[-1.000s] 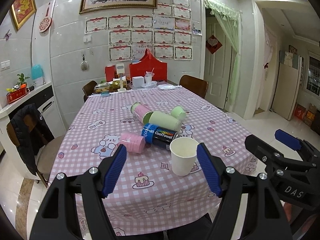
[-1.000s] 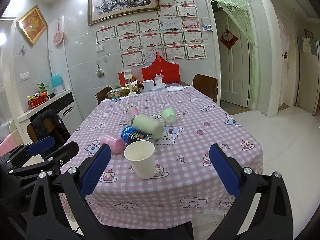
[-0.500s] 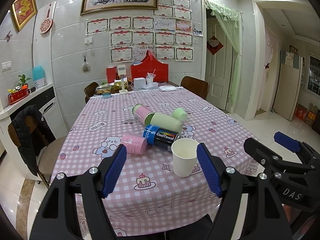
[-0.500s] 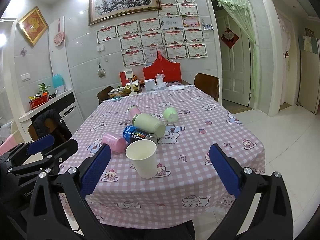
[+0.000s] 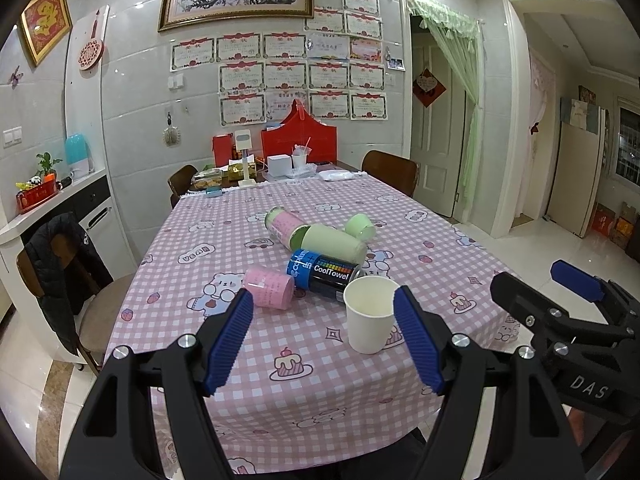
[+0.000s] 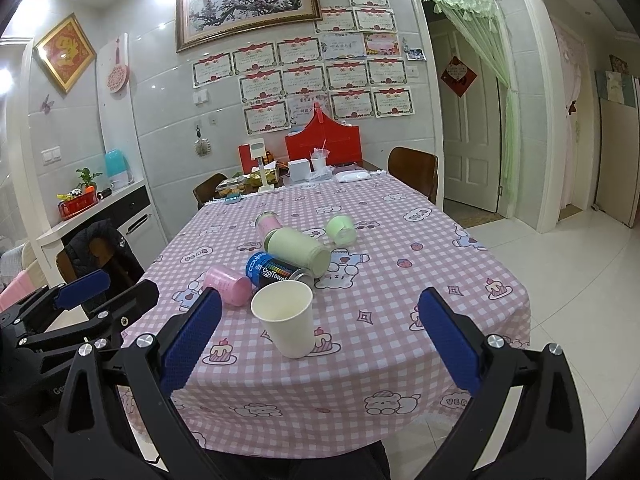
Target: Flip cup upside down
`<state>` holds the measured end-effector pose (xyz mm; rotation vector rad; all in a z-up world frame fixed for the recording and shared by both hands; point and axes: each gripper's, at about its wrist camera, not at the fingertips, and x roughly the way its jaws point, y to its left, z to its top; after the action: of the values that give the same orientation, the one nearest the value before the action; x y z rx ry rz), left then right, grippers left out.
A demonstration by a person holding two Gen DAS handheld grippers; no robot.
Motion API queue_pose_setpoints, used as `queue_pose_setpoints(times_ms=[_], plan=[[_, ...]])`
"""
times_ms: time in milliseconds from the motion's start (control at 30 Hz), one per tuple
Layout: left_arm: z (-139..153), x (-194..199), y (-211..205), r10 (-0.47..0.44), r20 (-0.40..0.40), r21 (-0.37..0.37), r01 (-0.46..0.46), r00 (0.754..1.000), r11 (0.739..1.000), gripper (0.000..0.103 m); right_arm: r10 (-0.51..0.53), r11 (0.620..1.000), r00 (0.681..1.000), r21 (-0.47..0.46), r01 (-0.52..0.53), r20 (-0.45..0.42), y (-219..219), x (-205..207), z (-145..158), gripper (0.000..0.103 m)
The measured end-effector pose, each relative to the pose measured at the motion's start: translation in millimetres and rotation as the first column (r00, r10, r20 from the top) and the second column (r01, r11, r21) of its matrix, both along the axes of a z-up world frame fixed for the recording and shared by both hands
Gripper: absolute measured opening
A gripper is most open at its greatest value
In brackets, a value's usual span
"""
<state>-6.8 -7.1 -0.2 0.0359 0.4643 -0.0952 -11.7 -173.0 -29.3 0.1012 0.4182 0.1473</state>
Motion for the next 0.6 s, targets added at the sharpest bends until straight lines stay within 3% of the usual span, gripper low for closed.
queue_pose_setpoints(times_ms=[600], plan=[[0.3, -0.8, 1.4, 0.011, 0.01, 0.006, -0.011, 1.0, 1.0, 0.072, 0.012, 1.0, 1.0, -0.015, -0.012, 0.001, 2.1, -0.7, -1.6, 0.095]])
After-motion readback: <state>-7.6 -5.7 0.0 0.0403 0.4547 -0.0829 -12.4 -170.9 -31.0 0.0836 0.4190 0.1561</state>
